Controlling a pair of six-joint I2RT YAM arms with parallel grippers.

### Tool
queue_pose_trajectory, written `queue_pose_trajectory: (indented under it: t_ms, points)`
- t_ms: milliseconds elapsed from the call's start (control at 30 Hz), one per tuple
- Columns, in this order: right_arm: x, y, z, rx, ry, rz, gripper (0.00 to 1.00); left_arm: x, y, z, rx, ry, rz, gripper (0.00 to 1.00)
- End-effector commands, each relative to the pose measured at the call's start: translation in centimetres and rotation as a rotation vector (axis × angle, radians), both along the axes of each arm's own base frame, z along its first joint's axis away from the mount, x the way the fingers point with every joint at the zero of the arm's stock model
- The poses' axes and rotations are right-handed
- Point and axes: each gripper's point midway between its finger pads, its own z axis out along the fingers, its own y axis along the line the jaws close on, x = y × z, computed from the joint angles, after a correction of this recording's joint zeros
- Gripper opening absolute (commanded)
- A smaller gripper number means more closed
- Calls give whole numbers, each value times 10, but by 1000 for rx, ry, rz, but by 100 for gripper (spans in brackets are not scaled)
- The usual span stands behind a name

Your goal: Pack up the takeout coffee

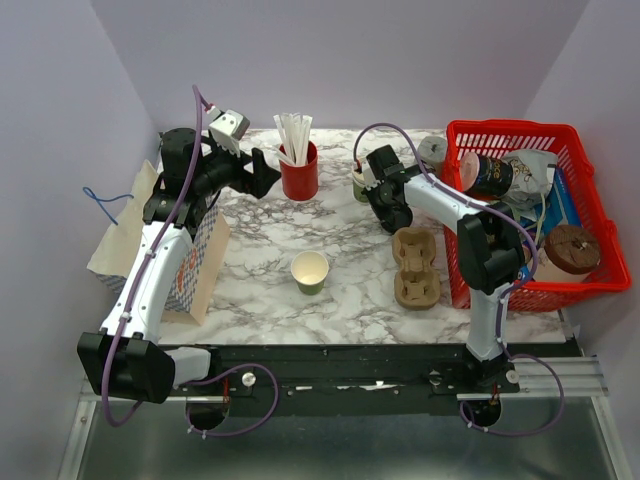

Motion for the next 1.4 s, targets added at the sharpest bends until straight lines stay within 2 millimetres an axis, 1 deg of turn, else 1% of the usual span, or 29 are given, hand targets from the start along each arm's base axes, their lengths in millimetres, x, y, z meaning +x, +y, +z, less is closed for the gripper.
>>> queue_pose_trajectory:
  t_ms: [0,67,233,333,367,400,433,467,533,600,633,700,733,800,833,867,933,967,1033,1067,1100,1200,1367]
  points:
    - [6,4,6,-1,-31,2,5,-2,-2,3,-22,-12,-17,93]
    - [6,3,10,1,-37,2,1,-2,-2,2,-23,-12,-18,93]
    - [4,2,15,1,-47,3,1,-3,-2,1,-24,-11,-20,93]
    - [4,2,23,13,-58,4,1,-4,-3,2,-28,-9,-22,93]
    - [3,4,29,24,-70,8,1,-4,-2,1,-27,-10,-20,93]
    - [1,4,32,34,-70,10,0,-5,-3,1,-29,-9,-26,93]
    - [-1,9,35,59,-65,24,1,-5,-4,1,-29,-8,-31,93]
    - [-5,9,36,67,-61,31,0,-6,-4,0,-29,-8,-34,93]
    - [-8,10,45,85,-73,31,1,-7,-4,-2,-27,-3,-39,93]
    - [-14,9,45,93,-65,39,1,-7,-5,-5,-27,0,-44,93]
    - [-16,8,49,95,-71,38,1,-8,-6,-6,-28,4,-48,93]
    - [-21,10,45,107,-51,59,1,-8,-6,-7,-31,7,-53,93]
    - [-23,11,41,108,-39,67,2,-8,-7,-7,-34,7,-58,93]
    - [-22,14,40,116,-34,79,14,-8,-8,-7,-37,11,-61,93]
    - [-22,15,39,117,-32,82,23,-8,-8,-6,-38,10,-63,93]
    - [-21,16,35,118,-23,86,26,-8,-9,-6,-37,9,-64,93]
    - [-16,18,34,114,-27,92,31,-7,-8,-6,-38,13,-61,93]
    - [-15,18,28,105,-18,91,32,-7,-8,-6,-37,14,-61,93]
    - [-12,18,25,96,-15,97,34,-7,-8,-6,-36,17,-61,93]
    - [-9,19,25,96,-18,100,34,-7,-8,-6,-36,17,-61,93]
    - [-9,20,19,89,-8,102,34,-7,-8,-7,-35,19,-60,93]
    - [-6,20,13,83,1,107,34,-7,-8,-8,-30,22,-61,93]
    - [0,20,9,64,-4,114,31,-5,-7,-9,-29,26,-56,93]
